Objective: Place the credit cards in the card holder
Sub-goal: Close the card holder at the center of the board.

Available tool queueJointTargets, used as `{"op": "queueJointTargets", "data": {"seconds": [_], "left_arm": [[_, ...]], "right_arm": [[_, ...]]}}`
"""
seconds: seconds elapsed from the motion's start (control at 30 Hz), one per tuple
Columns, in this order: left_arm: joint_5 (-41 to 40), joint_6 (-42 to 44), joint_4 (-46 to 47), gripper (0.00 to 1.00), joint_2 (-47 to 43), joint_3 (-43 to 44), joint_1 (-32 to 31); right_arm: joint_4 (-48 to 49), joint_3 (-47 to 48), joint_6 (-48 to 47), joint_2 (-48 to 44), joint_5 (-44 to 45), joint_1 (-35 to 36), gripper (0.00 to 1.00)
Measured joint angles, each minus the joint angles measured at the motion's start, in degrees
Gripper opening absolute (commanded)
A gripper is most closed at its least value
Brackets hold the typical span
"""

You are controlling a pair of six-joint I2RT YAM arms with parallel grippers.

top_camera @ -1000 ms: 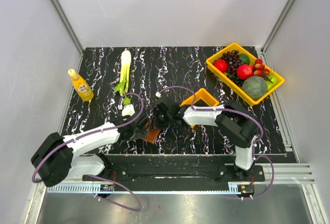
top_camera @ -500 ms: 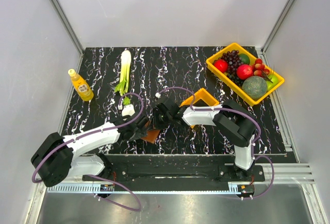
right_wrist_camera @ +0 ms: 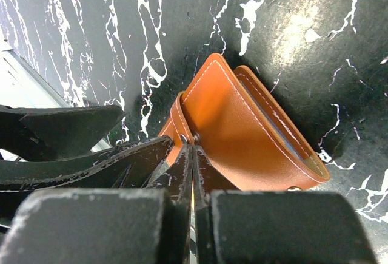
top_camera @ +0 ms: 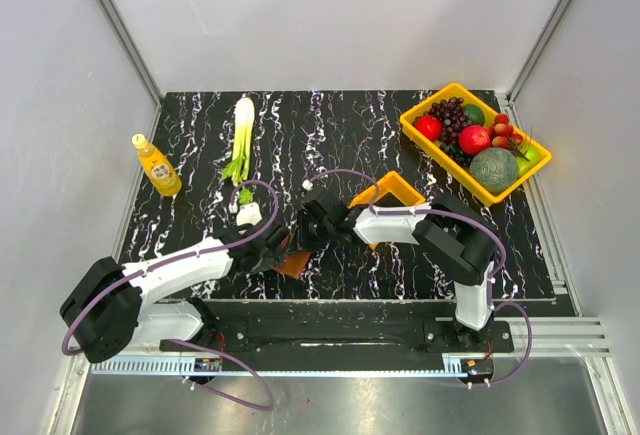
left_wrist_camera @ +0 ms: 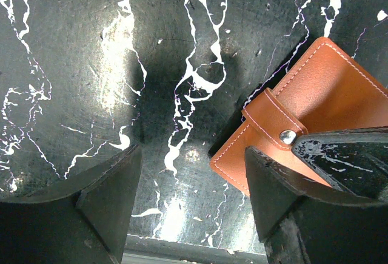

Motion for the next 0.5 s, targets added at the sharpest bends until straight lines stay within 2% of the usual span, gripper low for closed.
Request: {"op": "queueJointTargets", "data": {"seconds": [0.5], "left_arm": [[0.0,0.0,0.5,0.71,0.0,0.0,0.0]], "right_arm": [[0.8,-2.4,0.2,-1.7,1.0,-0.3,0.0]]}}
